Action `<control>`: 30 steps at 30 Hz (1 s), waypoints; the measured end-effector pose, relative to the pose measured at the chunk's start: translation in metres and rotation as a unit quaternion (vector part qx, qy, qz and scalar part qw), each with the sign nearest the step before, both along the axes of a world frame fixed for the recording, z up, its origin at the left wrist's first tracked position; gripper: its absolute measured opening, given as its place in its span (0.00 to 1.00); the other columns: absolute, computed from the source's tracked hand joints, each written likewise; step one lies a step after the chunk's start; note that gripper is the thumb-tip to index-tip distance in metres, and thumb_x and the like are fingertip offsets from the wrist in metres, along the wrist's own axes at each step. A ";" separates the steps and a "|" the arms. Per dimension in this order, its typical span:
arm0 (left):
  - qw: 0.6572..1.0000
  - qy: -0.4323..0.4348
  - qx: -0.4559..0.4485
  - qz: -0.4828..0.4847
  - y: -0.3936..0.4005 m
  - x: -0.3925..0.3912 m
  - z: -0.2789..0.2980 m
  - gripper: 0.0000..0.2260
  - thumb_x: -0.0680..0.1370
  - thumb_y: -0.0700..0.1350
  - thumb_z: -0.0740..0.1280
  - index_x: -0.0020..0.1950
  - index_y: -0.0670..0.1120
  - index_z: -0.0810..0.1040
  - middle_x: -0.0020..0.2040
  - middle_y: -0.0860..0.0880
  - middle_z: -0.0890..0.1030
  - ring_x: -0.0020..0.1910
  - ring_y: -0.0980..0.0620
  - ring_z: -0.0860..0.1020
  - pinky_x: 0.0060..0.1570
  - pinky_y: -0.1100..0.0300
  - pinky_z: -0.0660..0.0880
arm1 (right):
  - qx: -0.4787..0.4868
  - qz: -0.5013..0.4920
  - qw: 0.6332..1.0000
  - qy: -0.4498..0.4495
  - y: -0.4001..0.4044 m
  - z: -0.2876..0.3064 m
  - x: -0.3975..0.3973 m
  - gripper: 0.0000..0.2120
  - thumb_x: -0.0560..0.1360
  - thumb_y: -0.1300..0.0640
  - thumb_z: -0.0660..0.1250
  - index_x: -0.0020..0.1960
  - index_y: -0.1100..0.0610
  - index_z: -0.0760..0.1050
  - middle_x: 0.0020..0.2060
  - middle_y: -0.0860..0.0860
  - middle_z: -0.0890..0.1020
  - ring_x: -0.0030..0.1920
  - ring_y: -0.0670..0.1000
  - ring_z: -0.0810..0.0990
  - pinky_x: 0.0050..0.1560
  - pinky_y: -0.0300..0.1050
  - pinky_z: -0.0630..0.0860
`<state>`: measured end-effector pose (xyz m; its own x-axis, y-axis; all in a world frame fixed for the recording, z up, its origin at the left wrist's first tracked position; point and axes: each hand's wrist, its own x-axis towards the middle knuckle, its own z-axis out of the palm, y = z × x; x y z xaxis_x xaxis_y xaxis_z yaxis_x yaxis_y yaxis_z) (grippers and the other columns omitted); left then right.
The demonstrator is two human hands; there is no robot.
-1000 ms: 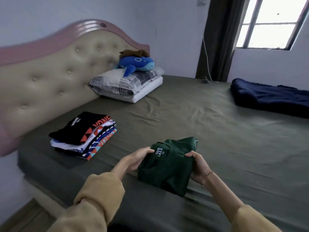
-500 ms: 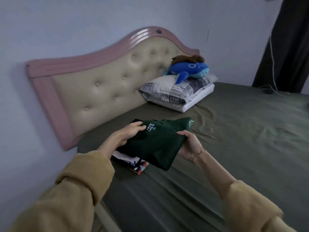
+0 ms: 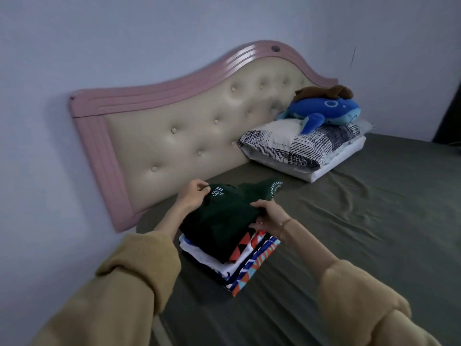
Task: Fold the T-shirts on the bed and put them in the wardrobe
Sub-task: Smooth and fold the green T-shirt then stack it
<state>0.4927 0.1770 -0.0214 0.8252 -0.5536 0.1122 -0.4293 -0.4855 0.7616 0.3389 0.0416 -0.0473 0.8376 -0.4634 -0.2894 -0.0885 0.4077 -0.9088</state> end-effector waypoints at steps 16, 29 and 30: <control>0.966 -0.085 0.216 -0.116 -0.032 -0.050 -0.040 0.24 0.83 0.55 0.42 0.78 0.50 0.47 0.79 0.52 0.46 0.77 0.54 0.42 0.71 0.42 0.36 | -0.558 0.027 0.793 0.242 -0.001 -0.018 0.009 0.23 0.82 0.49 0.47 0.76 0.54 0.54 0.77 0.48 0.49 0.76 0.51 0.46 0.71 0.65 0.45; 0.974 -0.084 0.114 -0.179 -0.030 -0.135 -0.025 0.22 0.84 0.52 0.47 0.78 0.48 0.52 0.78 0.52 0.51 0.77 0.55 0.47 0.73 0.50 0.40 | -0.546 0.035 0.816 0.187 -0.011 0.017 -0.092 0.25 0.83 0.54 0.50 0.76 0.64 0.50 0.76 0.56 0.53 0.76 0.51 0.50 0.72 0.43 0.50; 0.974 -0.079 0.091 -0.190 -0.033 -0.151 -0.027 0.22 0.84 0.51 0.48 0.77 0.48 0.55 0.78 0.51 0.53 0.77 0.55 0.49 0.74 0.51 0.42 | -0.543 0.036 0.818 0.188 -0.009 0.019 -0.112 0.26 0.83 0.54 0.51 0.76 0.63 0.49 0.76 0.56 0.52 0.76 0.51 0.50 0.70 0.39 0.50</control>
<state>0.3419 0.1440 -0.0483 0.5375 -0.8380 0.0940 -0.7095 -0.3891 0.5875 0.2267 0.0326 -0.0278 0.8205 -0.5713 0.0178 -0.4324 -0.6407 -0.6345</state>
